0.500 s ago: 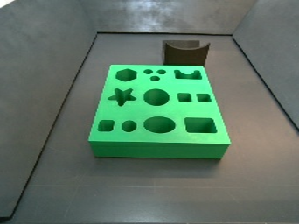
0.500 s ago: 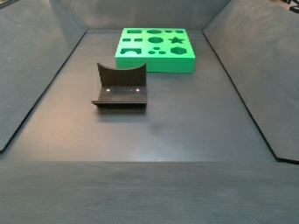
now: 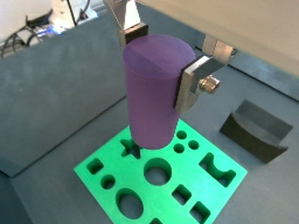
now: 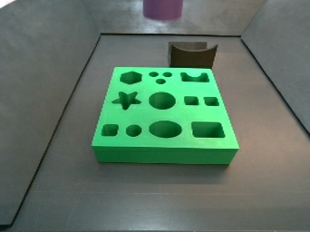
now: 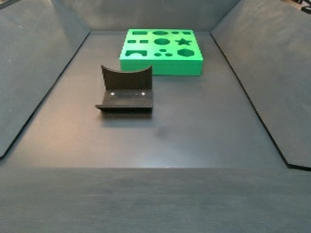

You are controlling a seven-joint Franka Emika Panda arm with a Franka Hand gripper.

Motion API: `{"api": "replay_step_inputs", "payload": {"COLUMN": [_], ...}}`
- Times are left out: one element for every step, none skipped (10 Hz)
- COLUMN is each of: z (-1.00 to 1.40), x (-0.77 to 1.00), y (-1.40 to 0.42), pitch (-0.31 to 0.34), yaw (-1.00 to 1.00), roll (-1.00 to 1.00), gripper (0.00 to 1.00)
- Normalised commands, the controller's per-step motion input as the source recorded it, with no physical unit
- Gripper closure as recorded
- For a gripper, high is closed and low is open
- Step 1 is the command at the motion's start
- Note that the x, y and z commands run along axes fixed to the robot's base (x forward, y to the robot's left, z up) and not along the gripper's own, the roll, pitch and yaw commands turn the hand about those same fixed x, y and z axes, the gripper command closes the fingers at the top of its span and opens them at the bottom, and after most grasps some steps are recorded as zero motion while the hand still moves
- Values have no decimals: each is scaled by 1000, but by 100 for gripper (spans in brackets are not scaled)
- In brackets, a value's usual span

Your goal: Insert the round object.

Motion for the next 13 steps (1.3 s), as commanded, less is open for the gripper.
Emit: {"api": "replay_step_inputs", "payload": {"z": [-874, -991, -920, -963, -977, -789, -777, -717, -509, -457, -449, -454, -414], "x": [463, 449, 423, 260, -23, -297, -311, -294, 0, 209, 280, 326, 0], "y": [0, 0, 0, 23, 77, 203, 151, 23, 0, 0, 0, 0, 0], "pitch": [0, 0, 0, 0, -66, -127, -149, -166, -57, 0, 0, 60, 16], "yaw": [0, 0, 0, 0, -49, -143, -157, -114, -114, -129, -109, -46, -51], "roll": [197, 137, 174, 169, 137, 0, -60, -61, -119, -63, -30, 34, 63], "gripper": [100, 100, 100, 100, 100, 100, 100, 100, 100, 100, 100, 100, 100]}}
